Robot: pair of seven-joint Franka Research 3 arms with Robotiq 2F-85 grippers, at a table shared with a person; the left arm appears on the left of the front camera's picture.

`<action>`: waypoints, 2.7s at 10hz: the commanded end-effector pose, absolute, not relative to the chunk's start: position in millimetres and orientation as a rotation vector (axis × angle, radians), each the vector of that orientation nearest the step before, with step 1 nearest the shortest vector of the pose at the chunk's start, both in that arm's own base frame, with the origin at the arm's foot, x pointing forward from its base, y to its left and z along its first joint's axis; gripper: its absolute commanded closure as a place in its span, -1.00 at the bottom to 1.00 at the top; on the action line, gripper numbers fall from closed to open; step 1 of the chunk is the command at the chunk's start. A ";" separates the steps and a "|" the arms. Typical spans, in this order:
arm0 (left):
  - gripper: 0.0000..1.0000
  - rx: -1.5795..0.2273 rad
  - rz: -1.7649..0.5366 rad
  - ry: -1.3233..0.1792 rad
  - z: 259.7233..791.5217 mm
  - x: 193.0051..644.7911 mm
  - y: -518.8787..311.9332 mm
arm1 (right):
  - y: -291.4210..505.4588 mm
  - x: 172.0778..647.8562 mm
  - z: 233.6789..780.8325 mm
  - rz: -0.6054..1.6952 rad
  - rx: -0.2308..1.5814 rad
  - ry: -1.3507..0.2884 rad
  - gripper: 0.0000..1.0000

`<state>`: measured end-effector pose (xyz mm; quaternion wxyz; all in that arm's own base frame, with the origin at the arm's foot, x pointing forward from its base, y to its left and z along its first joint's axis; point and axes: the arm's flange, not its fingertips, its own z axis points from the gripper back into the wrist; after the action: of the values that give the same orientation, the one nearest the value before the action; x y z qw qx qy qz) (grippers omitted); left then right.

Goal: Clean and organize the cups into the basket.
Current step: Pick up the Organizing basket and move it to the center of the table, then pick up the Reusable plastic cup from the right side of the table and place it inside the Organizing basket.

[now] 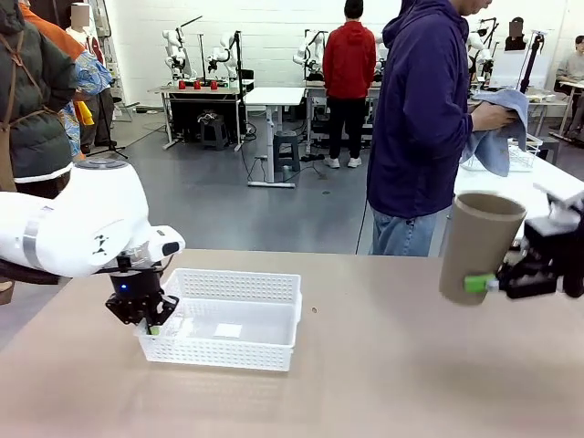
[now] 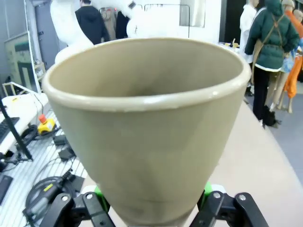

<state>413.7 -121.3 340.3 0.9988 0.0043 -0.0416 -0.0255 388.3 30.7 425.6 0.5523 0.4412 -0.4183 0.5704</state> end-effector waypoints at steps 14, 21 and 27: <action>1.00 -0.001 -0.070 -0.128 349.2 411.0 -236.1 | 32.4 384.8 454.6 1.349 1.024 -0.995 0.58; 1.00 -0.001 -0.070 -0.128 349.2 411.0 -236.1 | 196.2 423.0 503.1 1.525 0.332 -0.422 -0.60; 1.00 -0.001 -0.070 -0.128 349.2 411.0 -236.1 | 289.3 427.4 437.8 1.627 0.180 -0.187 -0.60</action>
<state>412.7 -236.5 346.9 0.9976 -0.0018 -0.0607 -0.0328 416.8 284.3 427.0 0.6785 0.0792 -0.0750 0.7264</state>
